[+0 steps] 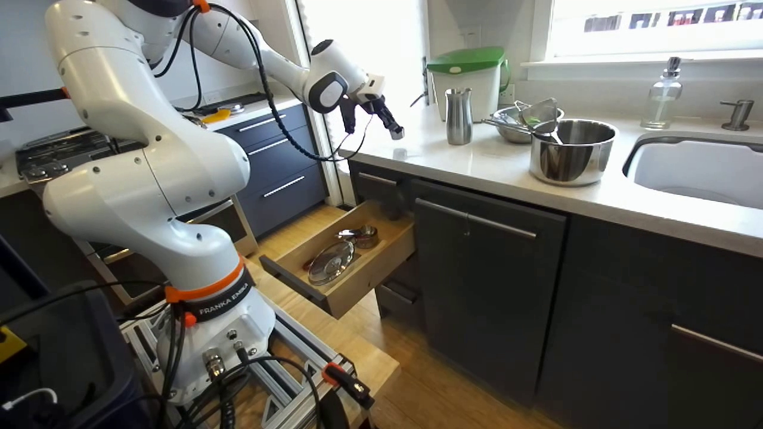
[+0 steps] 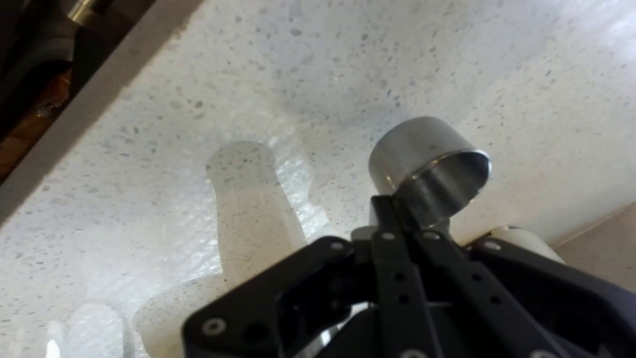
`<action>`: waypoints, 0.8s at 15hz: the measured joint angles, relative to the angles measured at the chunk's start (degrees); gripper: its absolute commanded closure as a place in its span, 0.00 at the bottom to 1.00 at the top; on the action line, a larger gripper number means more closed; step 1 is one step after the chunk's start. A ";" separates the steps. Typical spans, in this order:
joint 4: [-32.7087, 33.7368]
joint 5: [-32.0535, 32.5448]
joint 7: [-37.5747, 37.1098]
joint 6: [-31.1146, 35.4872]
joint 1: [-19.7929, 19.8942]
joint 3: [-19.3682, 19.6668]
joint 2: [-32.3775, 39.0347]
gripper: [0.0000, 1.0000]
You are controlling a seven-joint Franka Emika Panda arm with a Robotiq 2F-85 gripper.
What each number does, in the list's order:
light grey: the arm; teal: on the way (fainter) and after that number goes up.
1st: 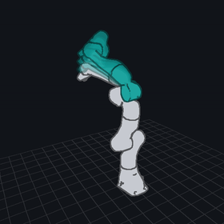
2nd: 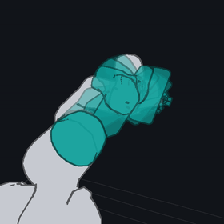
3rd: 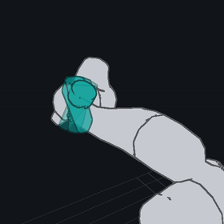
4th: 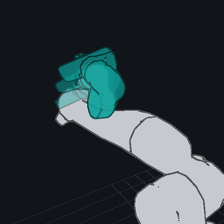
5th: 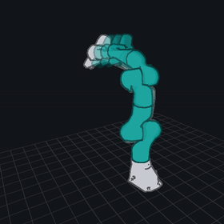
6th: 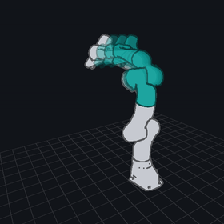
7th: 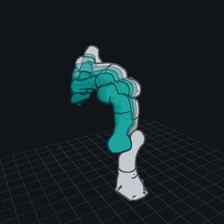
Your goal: Remove one measuring cup from the open drawer and put it on the counter
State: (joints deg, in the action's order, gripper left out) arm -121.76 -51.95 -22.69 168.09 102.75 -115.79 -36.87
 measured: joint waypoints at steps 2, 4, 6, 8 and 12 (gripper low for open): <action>1.42 -1.07 -0.54 -0.71 0.71 -0.25 -0.80 1.00; 2.48 -2.13 -0.67 -2.09 1.12 -0.28 -1.22 1.00; 3.34 -3.17 -0.74 -4.34 1.47 -0.29 -1.50 1.00; 3.81 -3.98 -0.80 -6.35 1.72 -0.20 -1.69 1.00; 4.64 -5.27 -0.90 -8.69 1.96 0.33 -2.83 0.73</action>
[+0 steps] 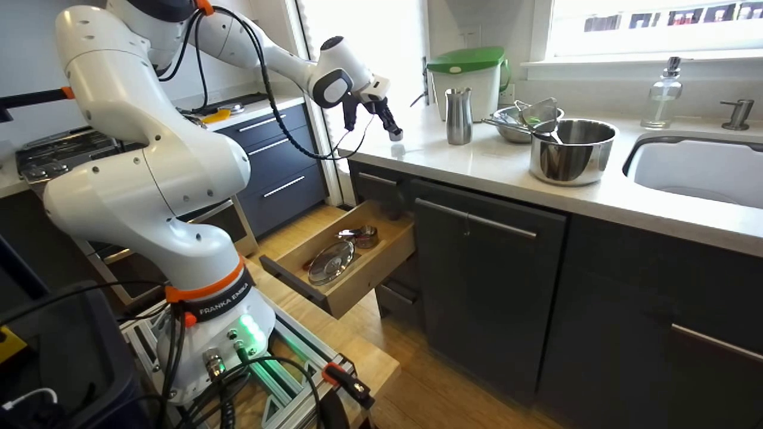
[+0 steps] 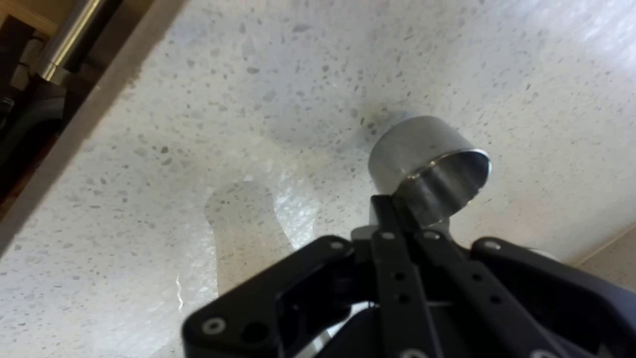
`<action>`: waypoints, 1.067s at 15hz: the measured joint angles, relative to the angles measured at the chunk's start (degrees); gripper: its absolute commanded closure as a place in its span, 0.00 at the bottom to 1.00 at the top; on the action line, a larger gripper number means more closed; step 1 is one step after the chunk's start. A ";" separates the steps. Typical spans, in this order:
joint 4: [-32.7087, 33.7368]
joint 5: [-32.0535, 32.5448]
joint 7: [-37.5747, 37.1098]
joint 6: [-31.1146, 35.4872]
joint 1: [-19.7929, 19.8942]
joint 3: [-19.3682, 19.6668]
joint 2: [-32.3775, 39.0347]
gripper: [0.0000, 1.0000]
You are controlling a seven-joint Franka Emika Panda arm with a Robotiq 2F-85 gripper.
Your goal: Remove one measuring cup from the open drawer and put it on the counter
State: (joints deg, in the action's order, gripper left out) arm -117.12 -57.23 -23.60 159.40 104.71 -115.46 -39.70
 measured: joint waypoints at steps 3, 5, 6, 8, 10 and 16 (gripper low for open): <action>0.46 -0.09 -0.43 -1.39 0.00 0.51 -1.14 0.59; 0.78 -0.10 -0.67 -2.11 0.00 0.81 -1.89 0.45; 0.97 -0.10 -0.83 -2.32 -0.01 0.98 -2.27 0.36; 1.20 -0.10 -1.15 -2.44 -0.12 1.60 -2.91 0.21; 1.17 -0.10 -1.63 -2.43 -0.83 3.49 -3.23 0.06; -3.15 -0.27 4.84 -1.07 -6.74 11.82 1.54 0.00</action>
